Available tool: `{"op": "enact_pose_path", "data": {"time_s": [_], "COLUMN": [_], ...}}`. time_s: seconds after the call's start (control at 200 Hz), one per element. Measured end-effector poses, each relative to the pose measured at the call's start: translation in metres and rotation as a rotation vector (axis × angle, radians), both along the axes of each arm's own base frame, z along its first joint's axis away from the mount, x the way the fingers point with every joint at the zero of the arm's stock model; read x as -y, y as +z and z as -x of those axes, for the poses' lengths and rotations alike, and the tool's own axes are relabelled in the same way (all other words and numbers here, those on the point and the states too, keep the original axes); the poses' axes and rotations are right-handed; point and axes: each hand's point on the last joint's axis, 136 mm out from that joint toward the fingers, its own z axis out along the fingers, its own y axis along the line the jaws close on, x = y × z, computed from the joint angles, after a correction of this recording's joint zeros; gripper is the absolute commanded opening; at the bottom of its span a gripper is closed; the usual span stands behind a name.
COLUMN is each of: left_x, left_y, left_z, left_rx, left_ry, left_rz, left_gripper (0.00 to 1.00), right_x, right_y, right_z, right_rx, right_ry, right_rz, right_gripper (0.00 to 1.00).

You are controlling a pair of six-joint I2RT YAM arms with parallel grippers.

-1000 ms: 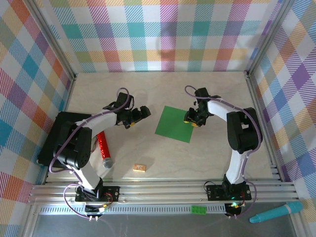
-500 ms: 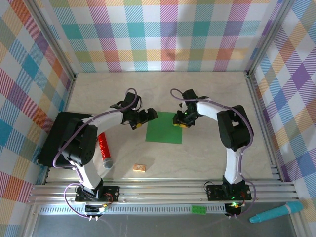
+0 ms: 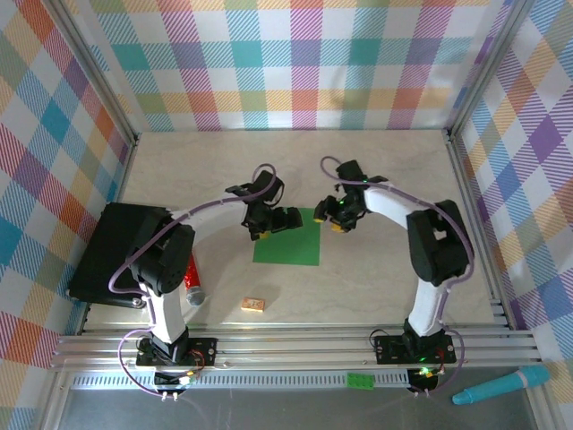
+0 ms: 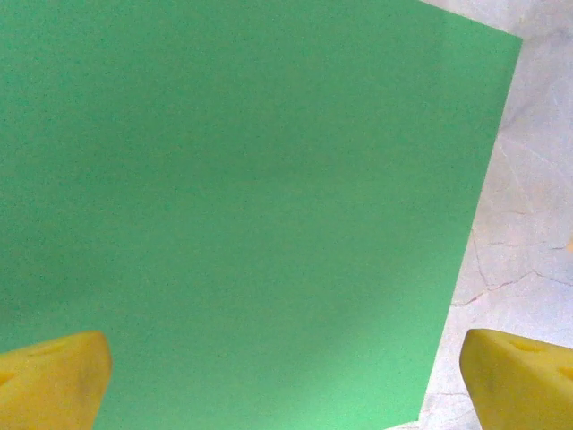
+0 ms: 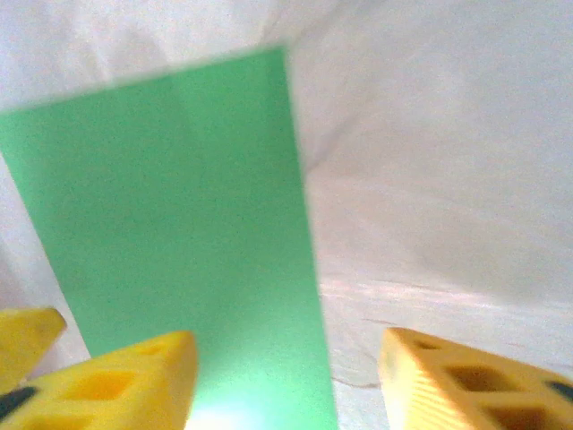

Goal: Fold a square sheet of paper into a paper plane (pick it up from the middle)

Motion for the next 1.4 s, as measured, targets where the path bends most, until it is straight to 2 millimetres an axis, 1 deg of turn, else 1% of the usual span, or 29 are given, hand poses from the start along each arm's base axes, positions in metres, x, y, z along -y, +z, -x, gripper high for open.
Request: {"op": "enact_pose_path", "data": {"time_s": [0.05,0.07,0.14,0.255,0.36,0.47,0.6,0.725,0.84,0.94,1.4], "left_x": [0.006,0.007,0.013,0.024,0.029,0.026,0.021,0.019,0.016,0.017,0.011], "left_y": [0.0,0.0,-0.002,-0.007,-0.016,-0.025,-0.029,-0.032,-0.04,-0.039,-0.044], "left_z": [-0.002,-0.002,-0.002,-0.003,-0.004,-0.002,-0.003,-0.002,-0.001,-0.001,0.0], "left_rx": [0.007,0.008,0.011,0.011,0.0,-0.021,-0.034,-0.041,-0.056,-0.055,-0.03], "left_ry": [-0.026,-0.036,-0.074,-0.138,-0.176,-0.188,-0.178,-0.171,-0.165,-0.159,-0.143], "left_rz": [-0.029,-0.043,-0.094,-0.173,-0.239,-0.288,-0.321,-0.333,-0.359,-0.362,-0.389], "left_gripper": [1.0,1.0,1.0,1.0,0.98,0.96,0.9,0.89,0.86,0.84,0.78], "right_x": [0.013,0.021,0.039,0.056,0.064,0.067,0.07,0.069,0.069,0.068,0.069], "right_y": [0.009,0.012,0.015,0.008,-0.002,-0.007,-0.008,-0.008,-0.007,-0.008,-0.01], "right_z": [-0.005,-0.008,-0.012,-0.009,-0.002,0.001,0.001,0.001,0.0,0.001,0.002], "right_rx": [0.029,0.042,0.058,0.051,0.032,0.021,0.021,0.022,0.023,0.019,0.01], "right_ry": [-0.043,-0.068,-0.125,-0.168,-0.181,-0.187,-0.193,-0.193,-0.191,-0.193,-0.201], "right_rz": [0.009,0.019,0.043,0.091,0.124,0.14,0.143,0.141,0.136,0.134,0.135], "right_gripper": [0.81,0.82,0.88,0.95,0.96,0.96,0.95,0.95,0.95,0.95,0.95]}}
